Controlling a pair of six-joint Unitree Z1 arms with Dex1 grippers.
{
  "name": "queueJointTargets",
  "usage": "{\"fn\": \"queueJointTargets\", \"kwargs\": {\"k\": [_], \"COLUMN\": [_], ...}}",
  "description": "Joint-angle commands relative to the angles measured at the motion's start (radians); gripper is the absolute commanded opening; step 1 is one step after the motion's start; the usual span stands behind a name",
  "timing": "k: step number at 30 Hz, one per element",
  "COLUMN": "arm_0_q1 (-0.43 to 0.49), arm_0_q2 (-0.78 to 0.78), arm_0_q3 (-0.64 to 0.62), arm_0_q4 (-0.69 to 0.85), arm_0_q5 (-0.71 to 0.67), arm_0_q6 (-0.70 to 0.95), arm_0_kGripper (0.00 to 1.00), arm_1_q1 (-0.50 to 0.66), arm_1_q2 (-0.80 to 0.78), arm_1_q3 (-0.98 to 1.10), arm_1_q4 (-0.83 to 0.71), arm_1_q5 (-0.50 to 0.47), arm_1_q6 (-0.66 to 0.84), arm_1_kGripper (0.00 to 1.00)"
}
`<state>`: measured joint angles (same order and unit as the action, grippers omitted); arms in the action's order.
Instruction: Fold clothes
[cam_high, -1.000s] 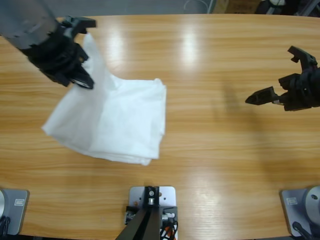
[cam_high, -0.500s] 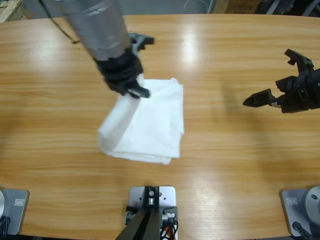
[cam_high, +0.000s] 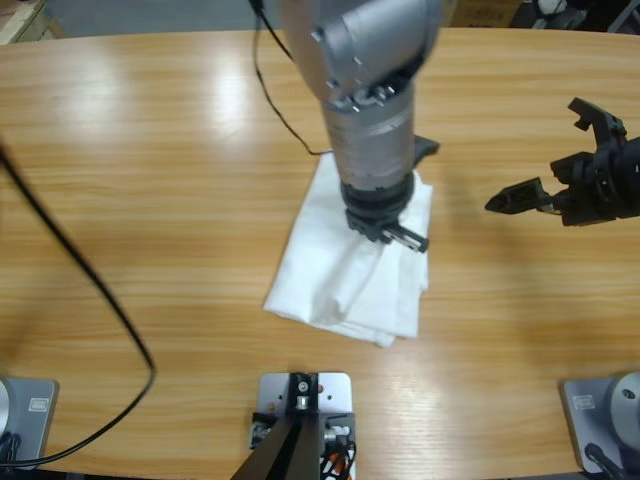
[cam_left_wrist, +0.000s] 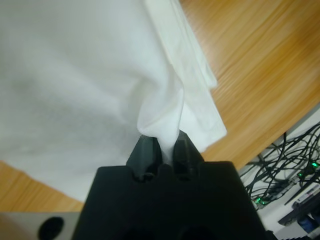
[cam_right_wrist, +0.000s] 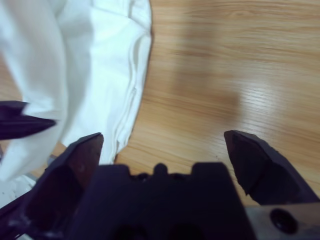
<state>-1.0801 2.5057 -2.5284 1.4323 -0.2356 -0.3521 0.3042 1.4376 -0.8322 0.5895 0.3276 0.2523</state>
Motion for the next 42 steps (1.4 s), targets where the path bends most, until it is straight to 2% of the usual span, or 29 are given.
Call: {"fn": "queueJointTargets", "kwargs": {"k": [1, 5, 7, 11, 15, 17, 18, 21, 24, 27, 29, 33, 34, 35, 36, 37, 38, 39, 40, 42], "arm_0_q1": [-0.02, -0.024, -0.018, 0.02, 0.083, 0.124, 0.142, 0.158, 0.135, 0.127, 0.154, 0.174, 0.174, 0.173, 0.167, 0.154, 0.14, 0.127, 0.118, 0.103], "arm_0_q2": [0.127, 0.182, 0.162, 0.005, -0.116, -0.158, -0.174, -0.201, -0.254, -0.402, -0.585, -0.807, -0.865, -0.904, -0.942, -0.959, -0.963, -0.953, -0.942, -0.915], "arm_0_q3": [-0.304, -0.611, -0.7, -0.699, -0.698, -0.696, -0.679, -0.585, -0.379, 0.004, 0.367, 0.874, 1.032, 1.154, 1.296, 1.396, 1.482, 1.573, 1.652, 1.779], "arm_0_q4": [0.007, 0.019, 0.077, 0.116, 0.157, 0.222, 0.233, 0.234, 0.233, 0.22, 0.013, -0.392, -0.547, -0.674, -0.851, -0.998, -1.142, -1.295, -1.419, -1.603], "arm_0_q5": [-0.019, -0.144, -0.121, 0.05, 0.053, 0.049, 0.029, 0.025, 0.137, 0.269, 0.29, 0.23, 0.195, 0.168, 0.131, 0.107, 0.093, 0.082, 0.075, 0.074], "arm_0_q6": [0.039, 0.07, 0.059, 0.089, 0.134, 0.136, 0.136, 0.134, 0.152, 0.192, 0.197, 0.075, 0.004, -0.05, -0.122, -0.181, -0.231, -0.285, -0.334, -0.369], "arm_0_kGripper": [0.996, 0.996, 0.996, 1.0, 1.0, 1.0, 1.0, 0.991, 0.987, 0.987, 0.987, 0.987, 0.987, 0.987, 0.98, 0.944, 0.851, 0.684, 0.569, 0.506], "arm_1_q1": [0.024, 0.03, 0.03, 0.03, 0.033, 0.033, 0.034, 0.05, 0.062, 0.062, 0.062, 0.075, 0.083, 0.088, 0.098, 0.108, 0.113, 0.114, 0.114, 0.115], "arm_1_q2": [0.021, 0.021, 0.018, 0.018, 0.017, 0.017, 0.017, 0.008, -0.011, -0.016, -0.008, -0.003, -0.007, -0.012, -0.024, -0.036, -0.048, -0.052, -0.056, -0.063], "arm_1_q3": [0.029, 0.03, 0.03, 0.033, 0.035, 0.035, 0.035, 0.031, 0.027, 0.025, 0.025, 0.023, 0.02, 0.014, 0.005, -0.004, -0.021, -0.038, -0.053, -0.09], "arm_1_q4": [-0.013, -0.014, -0.014, -0.021, -0.022, -0.022, -0.022, -0.013, -0.003, 0.0, -0.004, -0.004, -0.001, 0.004, 0.007, 0.006, 0.004, 0.002, -0.003, -0.005], "arm_1_q5": [0.013, 0.011, 0.008, -0.002, -0.003, -0.009, -0.009, -0.001, -0.007, -0.013, -0.015, -0.013, -0.013, -0.012, -0.011, -0.009, 0.01, 0.032, 0.05, 0.09], "arm_1_q6": [0.004, 0.004, 0.004, 0.005, 0.005, 0.008, 0.009, 0.01, 0.01, 0.01, 0.01, 0.005, 0.005, 0.005, 0.005, 0.001, -0.006, -0.014, -0.018, -0.031], "arm_1_kGripper": [0.982, 0.982, 0.982, 0.982, 0.982, 0.95, 0.907, 0.923, 0.936, 0.936, 0.936, 0.93, 0.916, 0.843, 0.602, 0.416, 0.136, 0.0, 0.0, 0.0]}}
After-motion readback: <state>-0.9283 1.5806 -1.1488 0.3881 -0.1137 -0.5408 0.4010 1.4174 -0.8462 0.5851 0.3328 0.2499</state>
